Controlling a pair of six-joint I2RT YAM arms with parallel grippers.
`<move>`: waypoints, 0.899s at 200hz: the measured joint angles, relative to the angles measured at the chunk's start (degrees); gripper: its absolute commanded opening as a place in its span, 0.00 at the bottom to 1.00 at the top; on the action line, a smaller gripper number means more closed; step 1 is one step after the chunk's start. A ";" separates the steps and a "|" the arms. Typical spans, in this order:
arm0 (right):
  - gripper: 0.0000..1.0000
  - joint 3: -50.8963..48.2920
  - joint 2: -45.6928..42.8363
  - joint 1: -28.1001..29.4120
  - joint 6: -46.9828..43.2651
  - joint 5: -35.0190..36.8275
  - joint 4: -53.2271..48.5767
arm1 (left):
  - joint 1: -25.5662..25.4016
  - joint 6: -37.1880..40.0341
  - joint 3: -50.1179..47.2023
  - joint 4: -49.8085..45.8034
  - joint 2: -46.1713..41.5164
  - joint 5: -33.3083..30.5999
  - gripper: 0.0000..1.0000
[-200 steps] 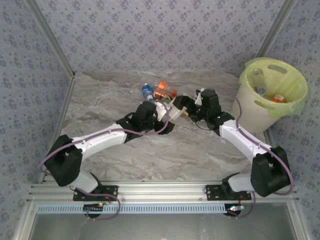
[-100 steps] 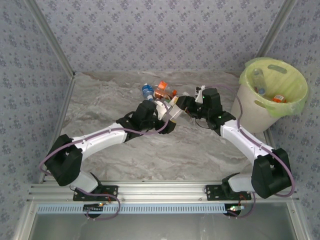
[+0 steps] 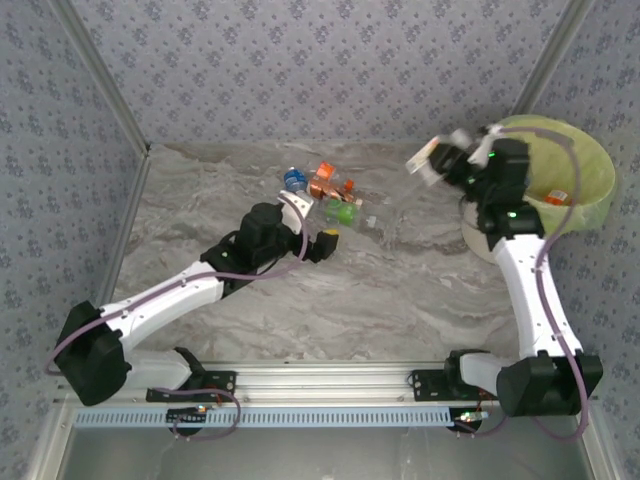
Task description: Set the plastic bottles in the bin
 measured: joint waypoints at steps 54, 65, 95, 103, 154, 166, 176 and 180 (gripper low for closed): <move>0.47 3.50 0.57 -12.22 2.64 3.54 5.75 | 3.67 -4.37 -5.11 1.22 -1.16 -3.74 0.99; 0.47 3.26 1.36 -14.29 4.83 5.05 8.13 | 3.67 -4.85 -5.44 1.22 -1.16 -3.85 1.00; 0.49 0.48 1.42 -18.34 9.99 9.66 14.95 | 3.67 -5.53 -5.49 1.25 -1.51 -4.33 0.99; 0.49 -0.22 1.42 -19.28 11.04 10.91 16.28 | 3.67 -5.64 -5.49 1.22 -1.75 -4.48 0.99; 0.51 -4.20 1.03 -23.19 12.33 18.21 18.95 | 3.67 -5.68 -5.53 1.22 -2.51 -5.73 0.99; 0.56 -5.86 0.68 -23.67 11.76 19.93 18.78 | 3.67 -5.90 -5.53 1.25 -2.58 -6.25 0.99; 0.67 -6.80 0.66 -23.91 11.26 20.96 18.01 | 3.67 -6.16 -5.55 1.22 -2.58 -6.67 0.99; 0.72 -6.91 0.72 -23.93 10.47 21.18 17.51 | 3.67 -6.29 -5.57 1.25 -2.60 -6.84 0.99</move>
